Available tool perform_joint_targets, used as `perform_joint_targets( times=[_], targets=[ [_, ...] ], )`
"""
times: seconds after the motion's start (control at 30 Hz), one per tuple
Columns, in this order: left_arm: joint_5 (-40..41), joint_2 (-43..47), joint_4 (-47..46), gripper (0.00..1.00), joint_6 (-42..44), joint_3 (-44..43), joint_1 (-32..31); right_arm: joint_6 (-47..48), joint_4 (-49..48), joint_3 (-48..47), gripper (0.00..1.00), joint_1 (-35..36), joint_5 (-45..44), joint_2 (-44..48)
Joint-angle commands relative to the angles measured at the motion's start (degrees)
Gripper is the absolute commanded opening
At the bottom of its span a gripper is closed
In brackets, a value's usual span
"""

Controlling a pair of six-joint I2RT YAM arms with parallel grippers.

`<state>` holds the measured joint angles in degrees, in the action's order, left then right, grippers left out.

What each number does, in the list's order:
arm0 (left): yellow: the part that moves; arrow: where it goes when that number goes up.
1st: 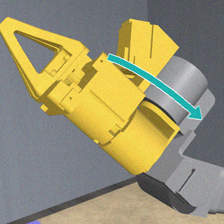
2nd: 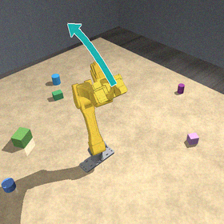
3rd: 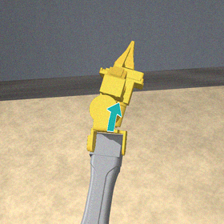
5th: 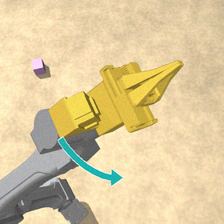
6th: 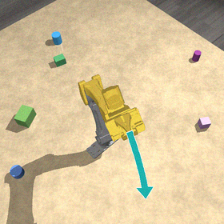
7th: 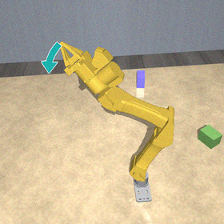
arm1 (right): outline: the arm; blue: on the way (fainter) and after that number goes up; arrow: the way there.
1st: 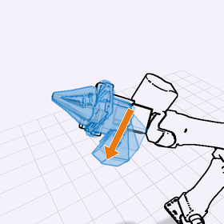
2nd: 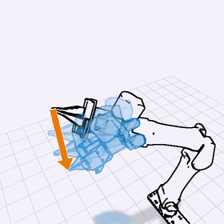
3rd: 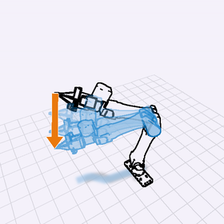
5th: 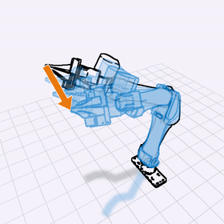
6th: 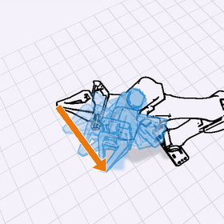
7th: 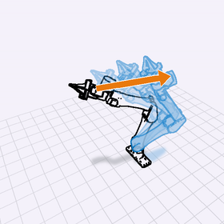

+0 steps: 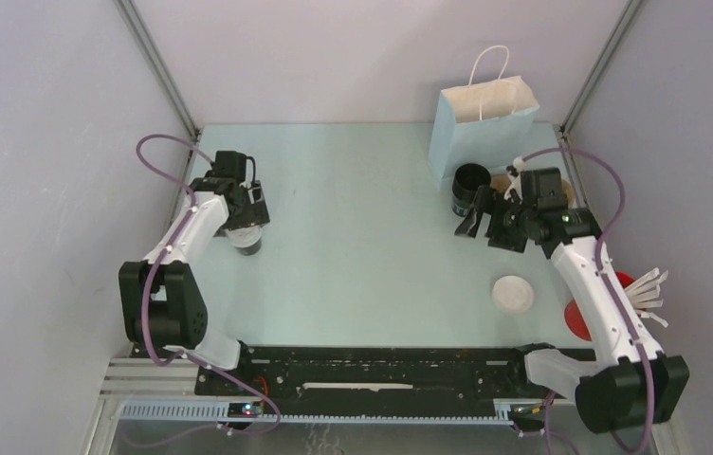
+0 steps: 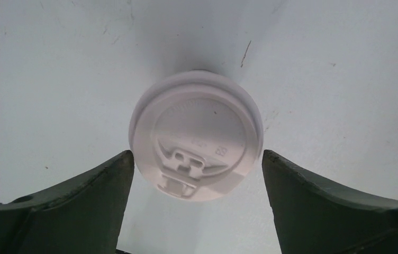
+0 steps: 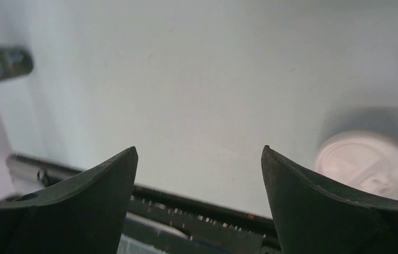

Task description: Pack the takeout coffee

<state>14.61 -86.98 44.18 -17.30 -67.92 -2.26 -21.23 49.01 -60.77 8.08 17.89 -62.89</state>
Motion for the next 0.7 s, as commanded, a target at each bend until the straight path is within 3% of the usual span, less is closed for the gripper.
perform_joint_targets(
  times=[0.0, 0.23, 0.27, 0.37, 0.67],
  targets=[
    [-0.07, 1.33, -0.10, 0.98, 1.79, 1.12, 0.39, -0.09, -1.46, -6.81, 0.95, -2.49, -11.01, -6.32],
    [-0.74, 5.64, 4.64, 1.00, 1.45, -2.88, 0.37, 6.44, -2.14, -21.12, 0.97, -3.50, -17.36, -21.60],
    [-1.07, 6.59, 5.52, 1.00, 1.09, -3.74, 0.29, 5.82, -1.75, -23.48, 0.95, -4.11, -17.52, -23.88],
    [-1.52, 10.31, 8.28, 1.00, -0.70, -5.36, -1.16, 3.68, 0.96, -30.88, 0.76, -4.81, -23.68, -31.14],
    [-3.56, 22.85, 11.70, 1.00, -8.27, -5.49, -17.57, 8.66, 4.10, -44.33, 0.68, 0.19, -38.91, -43.85]
  ],
)
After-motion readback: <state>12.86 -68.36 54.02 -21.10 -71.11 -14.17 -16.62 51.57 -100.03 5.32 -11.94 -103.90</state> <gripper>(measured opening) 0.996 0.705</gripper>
